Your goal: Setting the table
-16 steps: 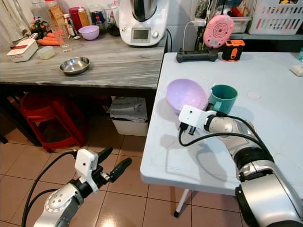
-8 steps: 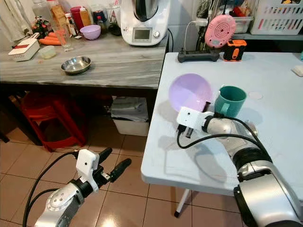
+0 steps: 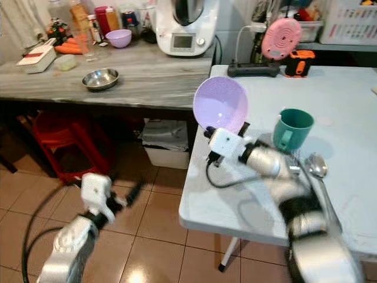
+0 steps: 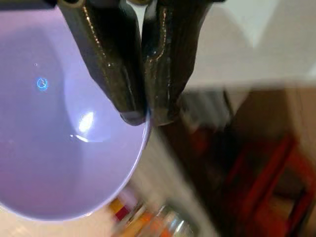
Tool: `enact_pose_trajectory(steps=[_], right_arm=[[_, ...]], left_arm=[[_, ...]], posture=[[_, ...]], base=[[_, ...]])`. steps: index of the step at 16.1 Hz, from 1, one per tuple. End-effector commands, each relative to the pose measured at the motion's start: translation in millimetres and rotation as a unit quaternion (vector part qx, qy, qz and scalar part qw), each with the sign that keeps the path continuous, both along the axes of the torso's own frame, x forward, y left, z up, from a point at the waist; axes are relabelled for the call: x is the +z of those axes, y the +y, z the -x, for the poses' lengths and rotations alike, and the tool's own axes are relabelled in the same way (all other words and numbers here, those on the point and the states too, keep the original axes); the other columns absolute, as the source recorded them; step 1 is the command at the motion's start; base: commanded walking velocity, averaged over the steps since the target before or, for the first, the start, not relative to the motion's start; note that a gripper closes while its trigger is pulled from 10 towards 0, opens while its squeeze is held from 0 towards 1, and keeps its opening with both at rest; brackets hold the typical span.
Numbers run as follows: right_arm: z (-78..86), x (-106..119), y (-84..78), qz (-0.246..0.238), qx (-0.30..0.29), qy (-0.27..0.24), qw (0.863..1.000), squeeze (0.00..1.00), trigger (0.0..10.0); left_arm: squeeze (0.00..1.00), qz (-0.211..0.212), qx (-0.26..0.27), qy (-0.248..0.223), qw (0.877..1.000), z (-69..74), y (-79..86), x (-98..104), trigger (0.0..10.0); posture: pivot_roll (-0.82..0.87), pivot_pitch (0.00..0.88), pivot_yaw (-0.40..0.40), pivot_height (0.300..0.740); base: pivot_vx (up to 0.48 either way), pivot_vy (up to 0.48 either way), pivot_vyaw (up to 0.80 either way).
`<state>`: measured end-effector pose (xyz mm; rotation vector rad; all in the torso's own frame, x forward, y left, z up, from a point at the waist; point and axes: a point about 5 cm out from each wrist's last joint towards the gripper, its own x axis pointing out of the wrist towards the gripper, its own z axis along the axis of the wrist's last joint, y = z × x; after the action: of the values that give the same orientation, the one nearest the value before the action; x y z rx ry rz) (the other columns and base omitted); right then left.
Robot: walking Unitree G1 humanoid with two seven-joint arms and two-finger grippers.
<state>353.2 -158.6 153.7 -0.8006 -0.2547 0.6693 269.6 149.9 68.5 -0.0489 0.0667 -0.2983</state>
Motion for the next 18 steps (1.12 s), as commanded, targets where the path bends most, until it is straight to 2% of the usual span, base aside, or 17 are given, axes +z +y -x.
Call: enact_pose_trajectory(steps=[1,2,5,8,10,14,18], right_arm=[[1.2,14,1.5,-0.045,-0.013,-0.032,0.998,0.0,3.5],[4.4,14,1.5,-0.066,-0.028,-0.04,0.997,0.0,10.0],[25.3,12,0.0,-0.149,-0.061,-0.067,0.985,0.0,10.0],[40.7,9,5.8,-0.178,-0.086,-0.066,0.978,0.0,10.0],[47.9,5,7.6,-0.194,-0.101,-0.055,0.974,0.0,10.0],[60.0,-1,13.8,-0.207,-0.108,-0.036,0.972,0.0,10.0],[58.6,2,16.3,-0.21,-0.112,-0.03,0.971,0.0,10.0]], left_arm=[[0.0,-0.007,0.022,0.004,1.0,-4.5,6.5,0,10.0],[0.0,-0.005,0.024,-0.002,1.0,-6.9,7.6,3,10.0],[0.0,0.0,0.038,-0.009,0.999,-17.5,8.3,7,10.0],[0.0,0.005,0.039,-0.007,0.999,-20.9,7.3,6,10.0],[0.0,0.006,0.034,-0.008,0.999,-21.8,6.4,6,10.0],[0.0,0.005,0.036,-0.011,0.999,-22.9,8.6,6,10.0],[0.0,0.002,0.034,-0.009,0.999,-19.6,9.6,3,10.0]], posture=[[-0.01,0.0,0.095,0.74],[-0.02,0.0,0.098,0.74],[-0.05,0.0,0.112,0.74],[-0.05,0.0,0.114,0.74],[-0.06,0.0,0.121,0.74],[-0.04,0.0,0.118,0.74],[-0.04,0.0,0.114,0.74]], base=[[0.0,0.0,0.0],[0.0,0.0,0.0],[0.0,0.0,0.0],[0.0,0.0,0.0],[0.0,0.0,-0.23],[0.0,0.288,-0.48],[0.0,0.39,-0.49]])
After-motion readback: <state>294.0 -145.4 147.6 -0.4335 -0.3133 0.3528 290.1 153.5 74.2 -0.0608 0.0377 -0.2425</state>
